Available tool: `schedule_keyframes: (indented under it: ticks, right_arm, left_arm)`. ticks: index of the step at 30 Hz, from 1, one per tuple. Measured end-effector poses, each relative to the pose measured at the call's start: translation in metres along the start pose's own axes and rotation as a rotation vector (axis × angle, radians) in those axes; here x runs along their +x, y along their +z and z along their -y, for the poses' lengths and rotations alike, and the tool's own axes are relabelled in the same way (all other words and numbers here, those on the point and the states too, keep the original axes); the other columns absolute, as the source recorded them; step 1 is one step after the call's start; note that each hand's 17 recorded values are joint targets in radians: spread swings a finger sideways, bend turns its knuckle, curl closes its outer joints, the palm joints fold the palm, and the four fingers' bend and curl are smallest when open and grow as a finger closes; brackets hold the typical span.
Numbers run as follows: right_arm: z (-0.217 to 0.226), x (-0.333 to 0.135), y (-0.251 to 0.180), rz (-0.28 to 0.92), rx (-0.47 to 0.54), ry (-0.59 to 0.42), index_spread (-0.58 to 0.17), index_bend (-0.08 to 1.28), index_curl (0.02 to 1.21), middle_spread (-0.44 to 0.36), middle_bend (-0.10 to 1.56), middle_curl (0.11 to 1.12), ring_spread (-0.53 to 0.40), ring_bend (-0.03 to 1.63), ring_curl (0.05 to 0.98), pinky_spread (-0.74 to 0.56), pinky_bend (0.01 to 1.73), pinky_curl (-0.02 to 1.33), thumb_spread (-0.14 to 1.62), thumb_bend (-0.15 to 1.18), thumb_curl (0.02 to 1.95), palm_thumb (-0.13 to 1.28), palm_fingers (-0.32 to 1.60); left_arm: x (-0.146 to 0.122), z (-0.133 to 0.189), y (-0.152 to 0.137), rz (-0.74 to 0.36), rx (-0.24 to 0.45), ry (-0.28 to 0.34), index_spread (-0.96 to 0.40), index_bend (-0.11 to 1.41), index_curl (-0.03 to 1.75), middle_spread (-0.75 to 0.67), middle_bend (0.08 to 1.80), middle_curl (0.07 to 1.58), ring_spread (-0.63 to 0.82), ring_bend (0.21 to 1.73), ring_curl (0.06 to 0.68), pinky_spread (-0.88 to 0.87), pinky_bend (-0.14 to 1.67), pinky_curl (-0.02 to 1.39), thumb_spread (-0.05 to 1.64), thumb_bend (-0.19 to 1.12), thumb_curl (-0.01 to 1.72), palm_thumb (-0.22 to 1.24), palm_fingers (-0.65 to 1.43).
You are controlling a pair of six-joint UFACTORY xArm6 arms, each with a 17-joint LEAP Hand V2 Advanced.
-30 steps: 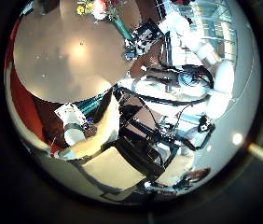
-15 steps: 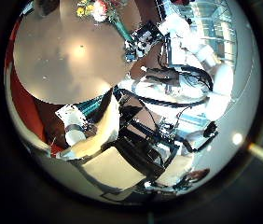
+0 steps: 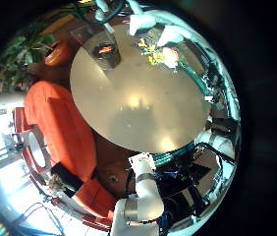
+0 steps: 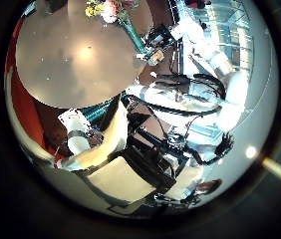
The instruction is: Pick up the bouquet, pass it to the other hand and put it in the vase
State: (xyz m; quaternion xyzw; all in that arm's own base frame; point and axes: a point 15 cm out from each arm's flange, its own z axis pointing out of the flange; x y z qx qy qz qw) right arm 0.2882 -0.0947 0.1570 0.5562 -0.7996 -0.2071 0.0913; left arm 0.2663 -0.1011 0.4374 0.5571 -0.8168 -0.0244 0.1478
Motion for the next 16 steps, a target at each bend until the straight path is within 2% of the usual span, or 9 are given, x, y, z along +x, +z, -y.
schedule_keyframes:
  ticks: [6, 10, 16]
  right_arm:
    - [0.000, 0.000, 0.000, 0.000, 0.000, 0.000, -0.455, 0.28, 0.44, -0.019, 0.49, 0.41, 0.167, 0.84, 0.307, 0.36, 1.05, 0.34, 1.04, -0.03, 0.50, 0.50, -0.02]
    - [0.000, 0.000, 0.000, 0.000, 0.000, 0.000, -0.455, 0.27, 0.42, -0.009, 0.46, 0.39, 0.181, 0.75, 0.268, 0.40, 0.94, 0.30, 1.06, -0.02, 0.48, 0.51, 0.00]
    - [0.000, 0.000, 0.000, 0.000, 0.000, 0.000, -0.457, 0.25, 0.40, -0.009, 0.39, 0.36, 0.190, 0.66, 0.233, 0.42, 0.85, 0.25, 1.08, -0.02, 0.45, 0.52, 0.07]
  left_arm:
    - [0.004, -0.004, -0.009, 0.005, 0.022, -0.073, 0.04, 0.18, 0.38, 0.29, 0.19, 0.34, 0.45, 0.55, 0.165, 0.46, 0.19, 0.31, 1.13, -0.02, 0.33, 0.36, 0.26]
    - [0.013, -0.005, -0.009, -0.006, 0.022, -0.121, 0.04, 0.18, 0.38, 0.29, 0.19, 0.34, 0.45, 0.55, 0.164, 0.46, 0.19, 0.31, 1.13, -0.02, 0.33, 0.36, 0.26]
    - [0.021, -0.015, -0.010, -0.050, 0.031, -0.139, 0.03, 0.18, 0.38, 0.29, 0.19, 0.35, 0.45, 0.55, 0.164, 0.46, 0.19, 0.31, 1.13, -0.02, 0.34, 0.36, 0.26]
